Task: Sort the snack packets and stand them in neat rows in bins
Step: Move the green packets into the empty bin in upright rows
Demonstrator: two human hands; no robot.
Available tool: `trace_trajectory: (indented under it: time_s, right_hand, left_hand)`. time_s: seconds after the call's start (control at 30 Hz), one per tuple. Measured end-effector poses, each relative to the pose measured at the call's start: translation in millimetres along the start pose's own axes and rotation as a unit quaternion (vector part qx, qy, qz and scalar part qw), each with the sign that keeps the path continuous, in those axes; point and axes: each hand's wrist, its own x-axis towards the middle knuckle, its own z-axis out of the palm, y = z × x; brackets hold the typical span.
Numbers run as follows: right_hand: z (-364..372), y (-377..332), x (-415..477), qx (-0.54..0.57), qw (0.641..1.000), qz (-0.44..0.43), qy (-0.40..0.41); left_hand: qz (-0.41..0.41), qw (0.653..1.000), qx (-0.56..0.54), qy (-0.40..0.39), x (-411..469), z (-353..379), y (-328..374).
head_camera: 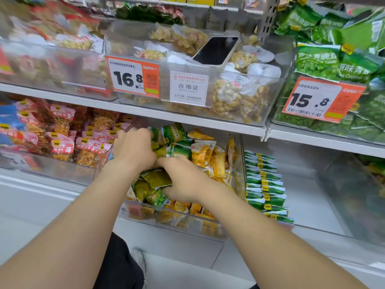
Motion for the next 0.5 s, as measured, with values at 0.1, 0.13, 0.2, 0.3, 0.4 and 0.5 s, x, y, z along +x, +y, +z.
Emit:
trace_trajectory:
  time_s: [0.1,0.13,0.2,0.3,0.4,0.5]
  right_hand:
    - [-10,0,1,0.009,1.0,-0.011,0.022]
    - [-11,4,1,0.025,0.999,-0.017,0.021]
    - [-19,9,-5,0.058,0.998,-0.009,0.025]
    - [-31,20,-17,0.126,0.989,0.029,0.075]
    - [-44,30,-34,0.208,0.964,0.085,0.145]
    - [-51,37,-55,0.288,0.935,0.104,0.179]
  left_hand:
    - [-0.004,1.0,0.002,-0.011,2,0,-1]
    - [-0.003,1.0,-0.005,-0.016,2,-1,0]
    - [-0.001,0.999,-0.036,-0.013,-2,-6,1]
    - [-0.006,0.992,-0.122,-0.003,-16,-17,7]
    - [-0.019,0.977,-0.211,-0.018,-35,-26,18]
    - [-0.039,0.934,-0.342,-0.094,-50,-28,34]
